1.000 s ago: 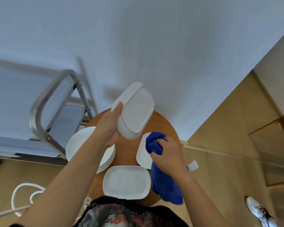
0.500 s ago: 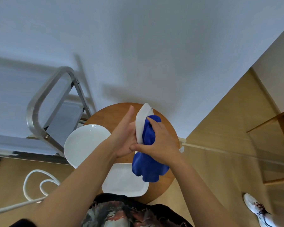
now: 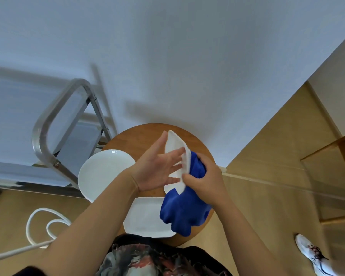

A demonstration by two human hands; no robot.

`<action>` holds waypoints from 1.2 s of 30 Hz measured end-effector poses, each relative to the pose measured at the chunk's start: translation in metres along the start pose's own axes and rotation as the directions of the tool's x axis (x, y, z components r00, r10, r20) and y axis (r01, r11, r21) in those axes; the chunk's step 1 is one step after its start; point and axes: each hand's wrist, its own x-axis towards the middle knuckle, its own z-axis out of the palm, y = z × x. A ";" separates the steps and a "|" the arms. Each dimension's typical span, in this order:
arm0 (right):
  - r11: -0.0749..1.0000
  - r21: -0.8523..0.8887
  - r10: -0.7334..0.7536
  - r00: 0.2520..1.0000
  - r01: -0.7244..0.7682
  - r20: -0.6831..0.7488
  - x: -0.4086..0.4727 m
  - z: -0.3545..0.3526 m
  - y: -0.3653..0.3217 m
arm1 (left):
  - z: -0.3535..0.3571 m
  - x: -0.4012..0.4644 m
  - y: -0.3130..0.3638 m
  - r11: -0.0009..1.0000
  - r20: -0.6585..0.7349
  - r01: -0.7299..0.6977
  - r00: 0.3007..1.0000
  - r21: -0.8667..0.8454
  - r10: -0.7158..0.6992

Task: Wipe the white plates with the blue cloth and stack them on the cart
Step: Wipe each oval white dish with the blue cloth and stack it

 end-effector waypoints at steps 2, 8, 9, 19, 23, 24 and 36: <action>0.994 0.096 0.045 0.999 -0.043 -0.018 0.001 -0.009 0.008 | 0.001 -0.002 0.006 0.952 -0.226 0.063 0.974 0.300 0.006; 0.915 0.356 0.178 0.982 -0.190 0.064 0.002 -0.024 0.029 | -0.051 -0.002 -0.009 0.611 -0.656 0.296 0.537 0.735 0.530; 0.906 0.372 0.182 0.979 -0.203 0.092 0.002 -0.027 0.032 | -0.058 -0.003 -0.014 0.673 -0.687 0.295 0.579 0.679 0.439; 0.920 0.088 0.369 0.919 -0.382 0.138 0.006 -0.025 0.078 | -0.105 -0.016 -0.075 0.865 -0.774 0.331 0.626 0.377 0.098; 0.906 -0.148 0.415 0.900 -0.396 0.134 0.000 -0.007 0.107 | -0.122 -0.022 -0.105 0.852 -0.819 0.400 0.571 0.339 0.058; 0.899 -0.181 0.423 0.897 -0.398 0.130 -0.001 -0.003 0.113 | -0.126 -0.023 -0.114 0.848 -0.831 0.420 0.554 0.324 0.043; 0.863 -0.291 0.459 0.882 -0.413 0.110 0.008 0.030 0.153 | -0.159 -0.013 -0.181 0.837 -0.882 0.478 0.471 0.267 0.012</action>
